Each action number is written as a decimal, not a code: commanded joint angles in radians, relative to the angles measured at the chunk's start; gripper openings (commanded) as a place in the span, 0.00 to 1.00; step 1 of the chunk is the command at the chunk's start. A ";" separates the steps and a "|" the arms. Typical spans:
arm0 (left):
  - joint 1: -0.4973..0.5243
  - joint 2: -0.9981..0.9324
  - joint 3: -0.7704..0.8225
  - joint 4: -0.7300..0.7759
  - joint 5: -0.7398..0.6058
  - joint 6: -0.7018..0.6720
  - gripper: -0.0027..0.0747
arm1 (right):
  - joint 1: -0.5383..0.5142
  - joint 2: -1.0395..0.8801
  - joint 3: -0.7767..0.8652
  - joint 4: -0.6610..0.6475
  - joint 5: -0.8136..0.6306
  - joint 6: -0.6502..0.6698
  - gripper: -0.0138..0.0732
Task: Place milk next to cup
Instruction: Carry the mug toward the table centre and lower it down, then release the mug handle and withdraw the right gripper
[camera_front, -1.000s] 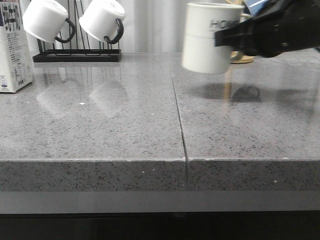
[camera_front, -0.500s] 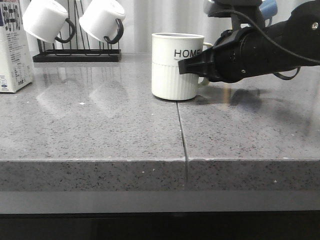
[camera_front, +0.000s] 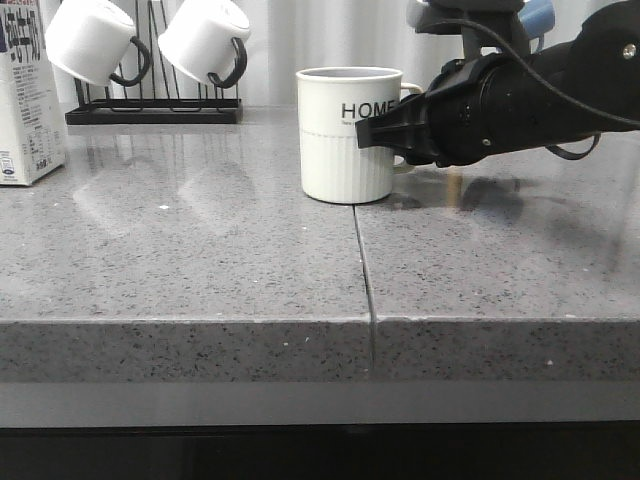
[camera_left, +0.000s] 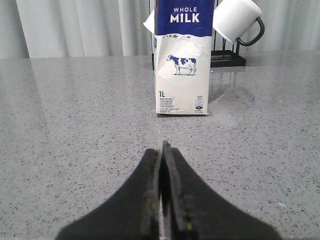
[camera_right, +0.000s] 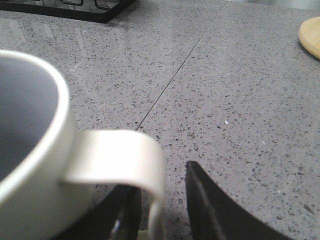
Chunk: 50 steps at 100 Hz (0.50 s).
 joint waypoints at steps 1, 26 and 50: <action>-0.003 -0.030 0.044 -0.006 -0.084 -0.001 0.01 | -0.002 -0.048 -0.031 -0.003 -0.074 -0.002 0.46; -0.003 -0.030 0.044 -0.006 -0.084 -0.001 0.01 | -0.003 -0.105 0.003 -0.003 -0.051 -0.002 0.46; -0.003 -0.030 0.044 -0.006 -0.084 -0.001 0.01 | -0.003 -0.223 0.136 -0.003 -0.051 -0.002 0.46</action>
